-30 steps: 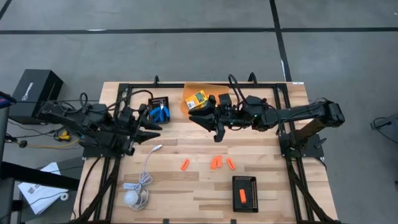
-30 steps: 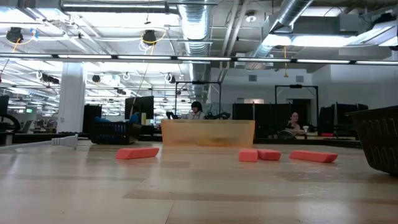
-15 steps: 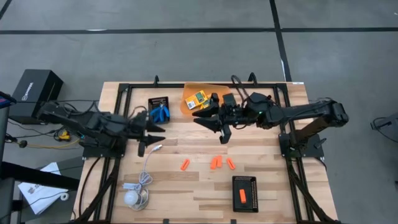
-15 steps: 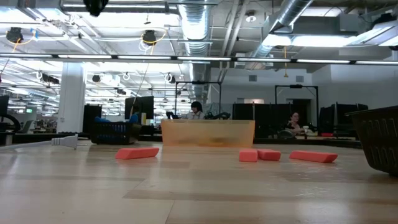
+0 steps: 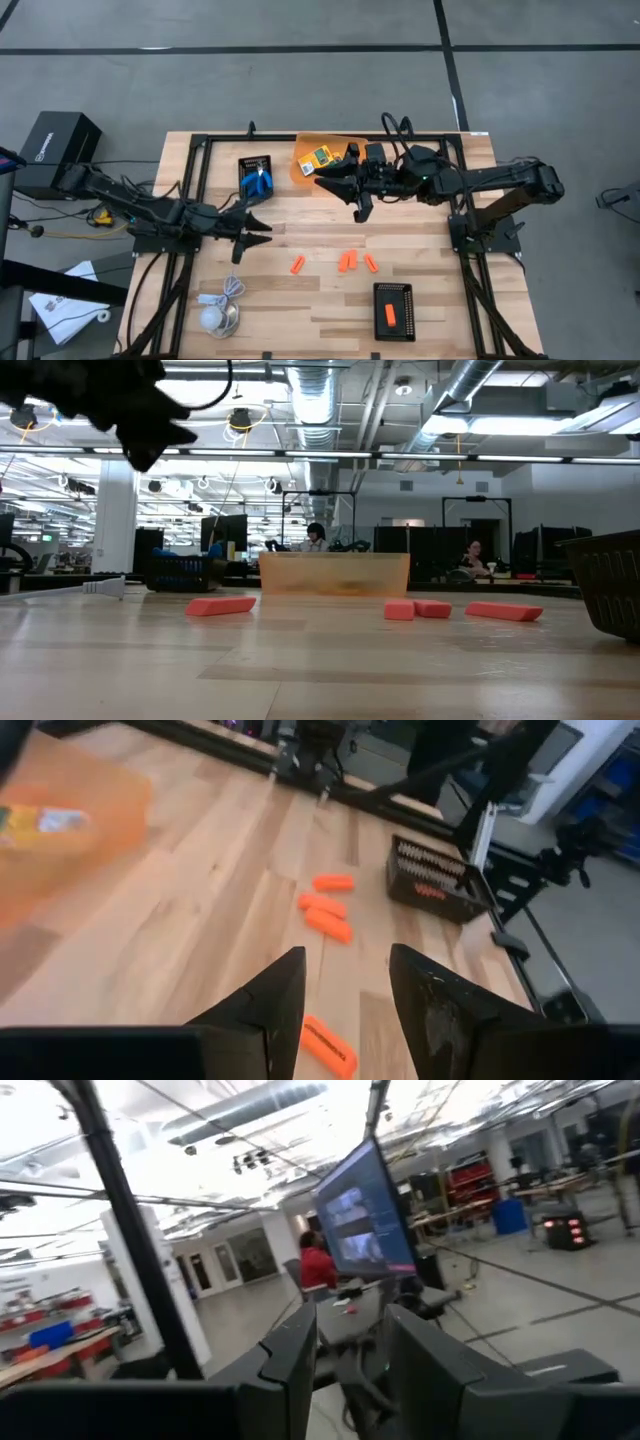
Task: Pick & Place School Supplies
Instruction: Put the eraser into the bottom black bin
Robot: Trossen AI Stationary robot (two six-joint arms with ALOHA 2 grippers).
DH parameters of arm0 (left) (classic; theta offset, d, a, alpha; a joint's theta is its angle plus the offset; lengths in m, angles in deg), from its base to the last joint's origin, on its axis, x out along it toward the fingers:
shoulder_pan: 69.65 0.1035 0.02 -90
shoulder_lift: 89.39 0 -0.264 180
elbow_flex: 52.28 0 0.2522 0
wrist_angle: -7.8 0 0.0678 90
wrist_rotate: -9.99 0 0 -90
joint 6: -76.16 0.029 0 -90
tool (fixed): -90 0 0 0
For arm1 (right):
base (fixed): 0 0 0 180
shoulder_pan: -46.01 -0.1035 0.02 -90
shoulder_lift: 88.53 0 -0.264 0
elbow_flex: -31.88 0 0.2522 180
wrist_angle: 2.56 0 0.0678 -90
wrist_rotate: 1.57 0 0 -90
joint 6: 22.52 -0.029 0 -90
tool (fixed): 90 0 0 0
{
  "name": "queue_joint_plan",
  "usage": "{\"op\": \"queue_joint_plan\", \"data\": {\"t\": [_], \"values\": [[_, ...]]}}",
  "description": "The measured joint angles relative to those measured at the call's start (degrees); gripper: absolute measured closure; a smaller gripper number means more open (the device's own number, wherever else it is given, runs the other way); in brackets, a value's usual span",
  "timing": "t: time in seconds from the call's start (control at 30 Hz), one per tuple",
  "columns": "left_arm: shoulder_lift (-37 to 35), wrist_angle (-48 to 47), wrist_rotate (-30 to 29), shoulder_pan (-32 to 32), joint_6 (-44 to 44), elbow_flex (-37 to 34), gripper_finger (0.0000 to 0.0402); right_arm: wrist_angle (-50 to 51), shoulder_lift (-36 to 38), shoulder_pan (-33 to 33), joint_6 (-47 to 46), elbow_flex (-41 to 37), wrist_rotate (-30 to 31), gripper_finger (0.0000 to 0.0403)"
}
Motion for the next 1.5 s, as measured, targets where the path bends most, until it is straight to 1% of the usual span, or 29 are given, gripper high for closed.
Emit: {"op": "queue_joint_plan", "data": {"t": [0.13,0.2,0.33,0.5,0.77,1.03,1.17,1.5], "values": [[0.0,2.6,4.0,0.0,0.2,-3.9,0.0259,-0.2,0.0,1.4,0.0,0.0,0.4,0.0291],[0.0,4.2,5.0,0.0,0.2,-5.6,0.0259,-0.1,0.0,2.0,-0.1,0.0,0.5,0.0290],[0.0,8.7,5.8,0.0,0.2,-6.8,0.0262,0.4,0.0,2.5,-0.2,0.0,0.6,0.0291],[0.0,12.4,5.8,0.3,0.4,-6.9,0.0263,0.4,0.0,2.4,-0.1,0.0,2.4,0.0291],[0.0,13.2,5.8,0.3,-0.4,-6.9,0.0266,0.0,0.0,2.4,-0.6,0.0,4.1,0.0291],[0.0,14.6,5.8,0.3,-0.8,-6.9,0.0266,-0.5,0.1,4.2,-1.7,0.0,4.2,0.0290],[0.0,14.6,6.9,0.4,-0.7,-6.9,0.0266,-1.1,0.1,5.0,-1.7,0.0,4.2,0.0291],[0.0,15.0,7.2,0.4,-0.7,-6.9,0.0266,-2.2,0.1,5.1,-1.5,0.0,4.2,0.0290]]}}
